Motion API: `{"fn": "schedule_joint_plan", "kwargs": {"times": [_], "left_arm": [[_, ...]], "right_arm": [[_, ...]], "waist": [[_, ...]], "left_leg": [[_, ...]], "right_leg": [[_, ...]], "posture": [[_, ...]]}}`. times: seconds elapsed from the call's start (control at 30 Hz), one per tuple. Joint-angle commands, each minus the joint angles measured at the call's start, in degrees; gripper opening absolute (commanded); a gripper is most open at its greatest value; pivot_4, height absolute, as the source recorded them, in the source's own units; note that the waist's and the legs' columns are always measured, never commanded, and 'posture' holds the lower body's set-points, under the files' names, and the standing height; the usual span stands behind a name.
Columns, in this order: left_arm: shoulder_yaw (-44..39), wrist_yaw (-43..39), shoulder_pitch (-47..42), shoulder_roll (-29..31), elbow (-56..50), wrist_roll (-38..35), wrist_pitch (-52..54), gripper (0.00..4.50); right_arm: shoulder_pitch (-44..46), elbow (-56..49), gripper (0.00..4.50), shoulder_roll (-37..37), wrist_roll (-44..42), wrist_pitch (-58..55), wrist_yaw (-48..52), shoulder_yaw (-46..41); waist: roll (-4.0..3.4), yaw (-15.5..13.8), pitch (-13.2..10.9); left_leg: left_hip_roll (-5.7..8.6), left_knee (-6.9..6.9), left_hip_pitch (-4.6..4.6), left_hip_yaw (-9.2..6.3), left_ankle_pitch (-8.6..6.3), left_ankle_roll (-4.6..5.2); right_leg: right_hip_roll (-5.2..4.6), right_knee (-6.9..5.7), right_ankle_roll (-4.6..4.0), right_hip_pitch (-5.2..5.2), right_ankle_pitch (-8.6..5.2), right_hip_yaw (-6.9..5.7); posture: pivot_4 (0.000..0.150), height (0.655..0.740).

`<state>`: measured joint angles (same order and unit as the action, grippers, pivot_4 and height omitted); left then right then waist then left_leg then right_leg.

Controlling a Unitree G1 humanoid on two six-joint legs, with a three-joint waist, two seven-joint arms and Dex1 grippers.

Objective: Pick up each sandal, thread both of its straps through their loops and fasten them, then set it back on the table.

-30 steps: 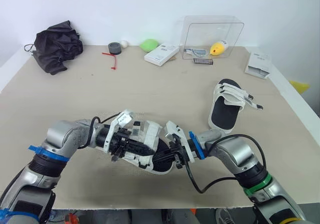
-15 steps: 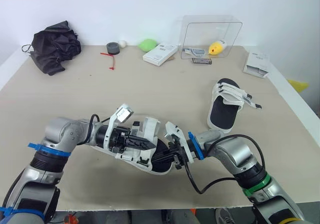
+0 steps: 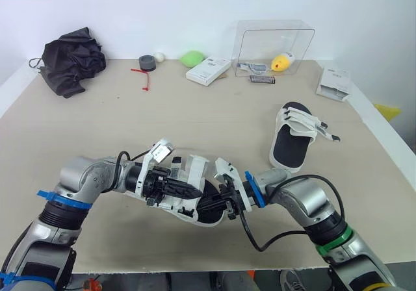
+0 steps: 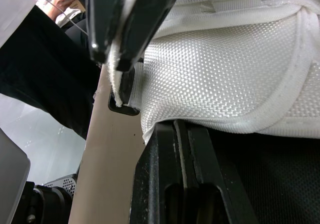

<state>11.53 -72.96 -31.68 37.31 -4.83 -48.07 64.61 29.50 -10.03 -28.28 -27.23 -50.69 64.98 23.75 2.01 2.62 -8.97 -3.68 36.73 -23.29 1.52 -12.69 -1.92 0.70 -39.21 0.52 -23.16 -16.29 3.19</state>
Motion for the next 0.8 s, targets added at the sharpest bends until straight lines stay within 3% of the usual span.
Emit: {"fn": "schedule_joint_plan", "kwargs": {"times": [0.03, 0.3, 0.5, 0.8], "left_arm": [[4.0, -2.76, 2.13, 2.21, -2.98, 6.37, -8.77, 0.05], [5.04, -3.14, 2.63, 1.67, -1.82, 11.66, -16.95, 0.05], [3.64, -5.7, 3.99, 2.24, -5.06, 9.21, -17.48, 0.05], [8.72, -11.72, 9.79, 9.01, -10.95, 17.73, -29.3, 0.05]], "right_arm": [[-0.83, -0.36, 0.0, -0.21, -0.01, -0.83, -0.2, 1.39], [-0.74, -0.33, 0.0, -0.16, 0.05, -0.55, -0.16, 1.43], [-0.78, -0.29, 0.0, -0.19, -0.04, -0.54, -0.09, 1.29], [-0.27, 0.21, 0.0, -0.29, 0.1, 0.22, 0.22, 1.69]], "waist": [[-0.01, -0.01, 0.01], [-0.04, -0.05, 0.02], [-0.04, -0.05, 0.03], [-0.06, 0.08, 0.04]], "left_leg": [[0.0, 0.0, 0.01, 0.01, 0.0, 0.0], [0.01, 0.0, 0.03, 0.02, 0.0, 0.0], [0.0, 0.01, 0.04, 0.02, 0.01, 0.01], [0.0, -0.09, 0.06, 0.07, -0.01, 0.04]], "right_leg": [[0.0, 0.0, -0.09, 0.0, 0.05, 0.01], [0.0, 0.0, -0.1, 0.02, 0.06, 0.0], [0.0, 0.0, -0.03, 0.03, 0.03, -0.01], [0.01, 0.0, -0.04, -0.01, -0.03, 0.09]], "posture": [[0.15, 0.74], [0.15, 0.74], [0.15, 0.74], [0.15, 0.74]]}}
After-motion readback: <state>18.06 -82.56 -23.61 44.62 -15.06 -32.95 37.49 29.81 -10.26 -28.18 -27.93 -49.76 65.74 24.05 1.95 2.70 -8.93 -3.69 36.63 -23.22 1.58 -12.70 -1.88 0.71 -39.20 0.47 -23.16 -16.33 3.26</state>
